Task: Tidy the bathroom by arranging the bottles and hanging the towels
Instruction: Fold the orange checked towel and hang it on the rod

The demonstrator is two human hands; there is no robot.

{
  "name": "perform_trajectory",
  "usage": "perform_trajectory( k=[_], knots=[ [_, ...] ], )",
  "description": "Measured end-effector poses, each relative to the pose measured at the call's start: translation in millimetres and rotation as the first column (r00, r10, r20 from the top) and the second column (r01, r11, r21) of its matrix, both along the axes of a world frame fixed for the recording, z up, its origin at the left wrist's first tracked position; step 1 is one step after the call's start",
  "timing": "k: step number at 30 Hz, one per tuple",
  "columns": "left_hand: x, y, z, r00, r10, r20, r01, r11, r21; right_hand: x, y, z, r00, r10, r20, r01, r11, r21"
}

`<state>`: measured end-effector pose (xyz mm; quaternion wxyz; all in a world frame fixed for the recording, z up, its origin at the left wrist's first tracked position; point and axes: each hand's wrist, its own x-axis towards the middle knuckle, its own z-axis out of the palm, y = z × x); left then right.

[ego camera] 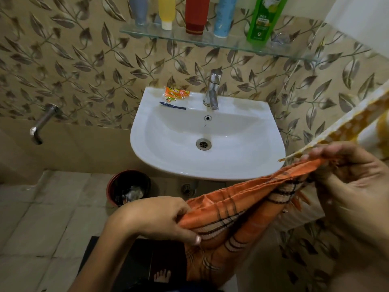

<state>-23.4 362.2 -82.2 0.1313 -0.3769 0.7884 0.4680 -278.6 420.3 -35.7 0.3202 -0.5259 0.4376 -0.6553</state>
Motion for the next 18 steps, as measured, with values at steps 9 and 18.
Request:
perform_trajectory(
  k=[9,18],
  knots=[
    [12.0,22.5,34.7,0.889,-0.155,-0.431,0.042,0.965,-0.260,-27.1,-3.3,-2.0,0.996,-0.071,-0.051,0.068,0.996,-0.054],
    [16.3,11.5,8.4,0.994,-0.076,0.083,0.084,0.992,-0.098,-30.2,-12.2,3.1,0.994,-0.108,-0.015,0.106,0.991,-0.076]
  ],
)
